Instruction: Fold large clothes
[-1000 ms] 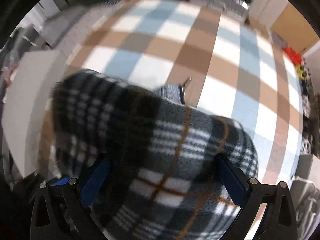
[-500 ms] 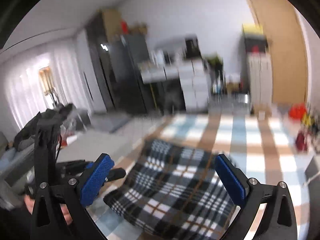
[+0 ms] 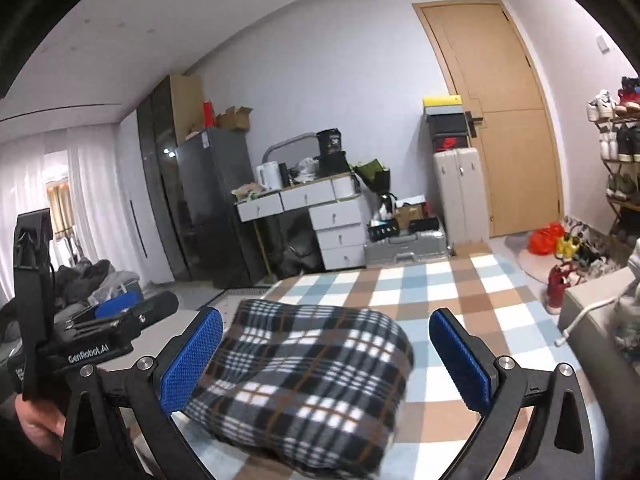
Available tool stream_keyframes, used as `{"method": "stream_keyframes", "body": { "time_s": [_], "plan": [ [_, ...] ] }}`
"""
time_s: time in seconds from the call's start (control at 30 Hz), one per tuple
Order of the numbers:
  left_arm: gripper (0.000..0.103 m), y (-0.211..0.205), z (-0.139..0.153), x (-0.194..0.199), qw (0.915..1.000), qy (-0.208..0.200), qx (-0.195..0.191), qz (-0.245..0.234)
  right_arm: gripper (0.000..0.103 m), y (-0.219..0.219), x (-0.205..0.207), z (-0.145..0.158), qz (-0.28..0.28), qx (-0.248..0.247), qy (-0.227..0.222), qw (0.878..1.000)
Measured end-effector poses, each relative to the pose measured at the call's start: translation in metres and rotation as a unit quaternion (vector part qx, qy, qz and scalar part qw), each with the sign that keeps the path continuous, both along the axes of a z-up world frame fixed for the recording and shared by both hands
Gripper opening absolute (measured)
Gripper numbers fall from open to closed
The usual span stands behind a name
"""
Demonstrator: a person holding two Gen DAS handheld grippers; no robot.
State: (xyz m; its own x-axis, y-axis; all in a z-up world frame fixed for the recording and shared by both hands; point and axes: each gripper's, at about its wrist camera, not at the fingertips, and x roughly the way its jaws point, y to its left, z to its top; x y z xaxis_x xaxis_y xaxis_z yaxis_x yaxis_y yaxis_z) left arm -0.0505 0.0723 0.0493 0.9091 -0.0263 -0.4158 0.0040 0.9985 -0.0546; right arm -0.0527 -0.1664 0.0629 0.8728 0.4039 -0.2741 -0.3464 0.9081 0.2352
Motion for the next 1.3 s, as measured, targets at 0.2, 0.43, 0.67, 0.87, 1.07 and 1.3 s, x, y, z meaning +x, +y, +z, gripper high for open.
{"method": "stream_keyframes", "body": {
  "time_s": [0.2,0.43,0.67,0.87,1.07,1.3],
  "plan": [
    [0.095,-0.004,-0.004,0.009,0.9994,0.036,0.005,0.001,0.103,0.003,-0.002,-0.007,0.004,-0.018,0.007,1.0],
    [0.095,-0.008,-0.001,-0.001,0.9995,0.03,0.01,0.006,0.103,0.006,-0.019,-0.003,0.009,-0.026,-0.033,0.999],
    [0.095,-0.008,-0.003,-0.005,0.9994,0.028,0.013,0.013,0.103,0.005,-0.025,0.002,0.006,-0.029,-0.043,0.999],
    [0.095,-0.009,-0.003,-0.005,0.9994,0.029,0.014,0.009,0.103,0.005,-0.024,0.0,0.007,-0.026,-0.038,0.999],
    [0.095,-0.008,-0.002,-0.005,0.9994,0.031,0.013,0.009,0.103,0.001,-0.021,-0.001,0.008,-0.018,-0.029,0.999],
    [0.095,-0.007,-0.001,-0.006,0.9993,0.033,0.013,0.01,0.103,0.0,-0.019,-0.001,0.009,-0.015,-0.028,0.999]
  ]
}}
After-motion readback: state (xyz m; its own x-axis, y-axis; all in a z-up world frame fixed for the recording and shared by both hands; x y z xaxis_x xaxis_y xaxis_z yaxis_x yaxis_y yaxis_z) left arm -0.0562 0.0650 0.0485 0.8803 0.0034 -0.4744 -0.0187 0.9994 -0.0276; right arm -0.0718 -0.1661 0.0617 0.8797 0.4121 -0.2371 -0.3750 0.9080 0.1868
